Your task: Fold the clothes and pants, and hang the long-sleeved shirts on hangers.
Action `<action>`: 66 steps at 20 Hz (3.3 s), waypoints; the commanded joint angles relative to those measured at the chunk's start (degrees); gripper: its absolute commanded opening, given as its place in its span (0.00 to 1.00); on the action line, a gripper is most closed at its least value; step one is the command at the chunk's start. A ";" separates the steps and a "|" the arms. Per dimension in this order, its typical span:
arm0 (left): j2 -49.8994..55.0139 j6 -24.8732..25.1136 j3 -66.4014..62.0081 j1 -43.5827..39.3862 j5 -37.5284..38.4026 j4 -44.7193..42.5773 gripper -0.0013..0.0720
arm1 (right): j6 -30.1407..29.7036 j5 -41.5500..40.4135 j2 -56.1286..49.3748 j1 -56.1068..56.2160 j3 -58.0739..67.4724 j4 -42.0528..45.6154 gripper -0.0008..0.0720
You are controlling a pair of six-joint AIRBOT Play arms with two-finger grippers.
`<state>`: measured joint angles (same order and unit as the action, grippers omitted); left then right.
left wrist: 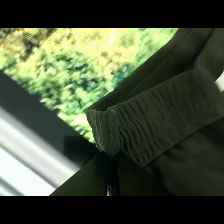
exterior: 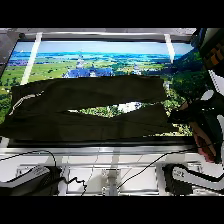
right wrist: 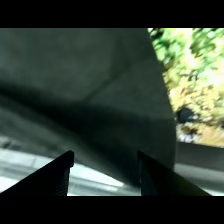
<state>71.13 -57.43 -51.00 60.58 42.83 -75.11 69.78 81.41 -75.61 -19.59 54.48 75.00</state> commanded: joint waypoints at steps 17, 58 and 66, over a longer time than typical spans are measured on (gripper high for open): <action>0.74 -0.22 0.02 -0.24 -0.79 -2.16 0.07 | -4.11 -23.08 -12.83 0.00 3.43 -9.73 0.75; -5.75 -0.20 -2.82 6.64 -0.98 6.23 0.07 | 9.38 -20.46 -17.81 5.73 34.86 -4.61 0.03; -5.77 -0.20 -2.82 4.98 -0.83 9.20 0.07 | 2.51 7.91 -14.53 5.73 34.82 -6.10 0.03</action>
<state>65.41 -57.58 -53.87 65.84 41.58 -67.07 75.79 77.41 -92.03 -13.96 89.38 70.65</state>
